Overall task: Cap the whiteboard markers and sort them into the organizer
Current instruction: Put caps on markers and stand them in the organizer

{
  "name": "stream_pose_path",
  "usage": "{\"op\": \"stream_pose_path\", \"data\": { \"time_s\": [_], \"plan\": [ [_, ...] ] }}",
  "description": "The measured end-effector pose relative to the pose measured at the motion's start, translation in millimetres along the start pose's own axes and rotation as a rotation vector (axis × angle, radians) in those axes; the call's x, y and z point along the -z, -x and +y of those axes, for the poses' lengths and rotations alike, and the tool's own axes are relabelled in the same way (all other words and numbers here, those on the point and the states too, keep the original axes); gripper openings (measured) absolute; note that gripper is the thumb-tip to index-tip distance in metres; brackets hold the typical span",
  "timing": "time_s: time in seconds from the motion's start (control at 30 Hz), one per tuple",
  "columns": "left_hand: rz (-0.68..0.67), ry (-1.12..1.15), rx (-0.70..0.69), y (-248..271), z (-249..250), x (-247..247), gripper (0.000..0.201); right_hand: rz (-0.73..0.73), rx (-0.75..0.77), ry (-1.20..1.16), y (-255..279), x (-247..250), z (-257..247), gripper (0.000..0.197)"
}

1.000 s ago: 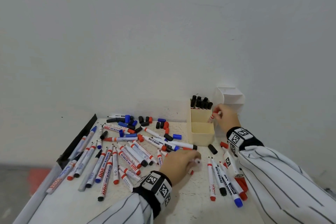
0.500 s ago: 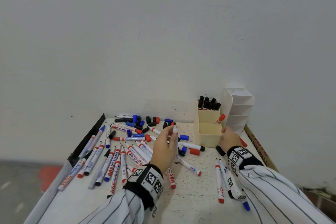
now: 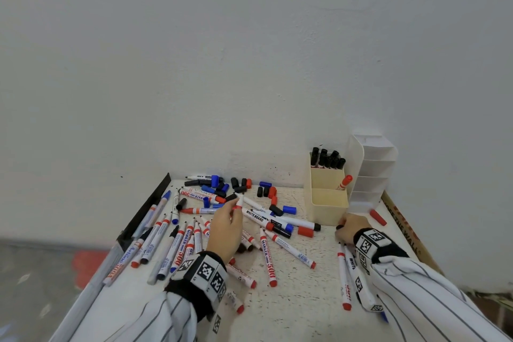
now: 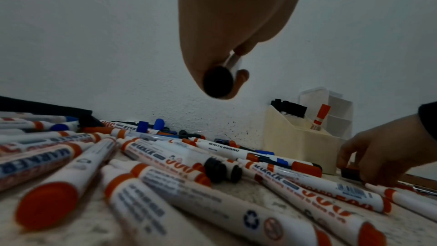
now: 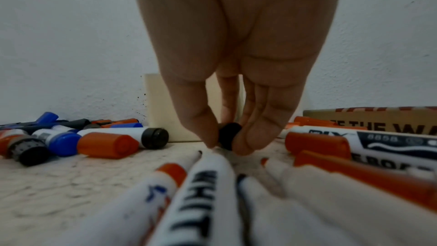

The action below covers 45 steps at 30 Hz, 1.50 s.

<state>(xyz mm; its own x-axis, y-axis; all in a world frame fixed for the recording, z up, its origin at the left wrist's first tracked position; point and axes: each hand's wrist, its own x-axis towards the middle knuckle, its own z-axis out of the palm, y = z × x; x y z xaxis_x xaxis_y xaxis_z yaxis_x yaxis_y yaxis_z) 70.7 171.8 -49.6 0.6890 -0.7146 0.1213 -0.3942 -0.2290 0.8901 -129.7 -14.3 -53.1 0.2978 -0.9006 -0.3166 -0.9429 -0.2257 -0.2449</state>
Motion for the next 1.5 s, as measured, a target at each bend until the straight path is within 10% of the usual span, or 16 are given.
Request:
{"op": "stream_pose_path", "data": {
  "time_s": [0.37, 0.9, 1.5],
  "plan": [
    [0.014, -0.079, 0.202, 1.3, -33.8, 28.3, 0.044, -0.154, 0.266, -0.288, 25.8, 9.8, -46.5, 0.018],
    [-0.003, -0.011, 0.249, 3.0, -43.0, 36.0, 0.039, 0.100, 0.327, 0.138, -16.2, -20.4, -138.5, 0.044],
    [-0.055, 0.007, 0.292, 1.9, -46.4, 29.3, 0.038, -0.118, 0.424, 0.315, -42.0, -37.2, -192.6, 0.042]
  ]
}}
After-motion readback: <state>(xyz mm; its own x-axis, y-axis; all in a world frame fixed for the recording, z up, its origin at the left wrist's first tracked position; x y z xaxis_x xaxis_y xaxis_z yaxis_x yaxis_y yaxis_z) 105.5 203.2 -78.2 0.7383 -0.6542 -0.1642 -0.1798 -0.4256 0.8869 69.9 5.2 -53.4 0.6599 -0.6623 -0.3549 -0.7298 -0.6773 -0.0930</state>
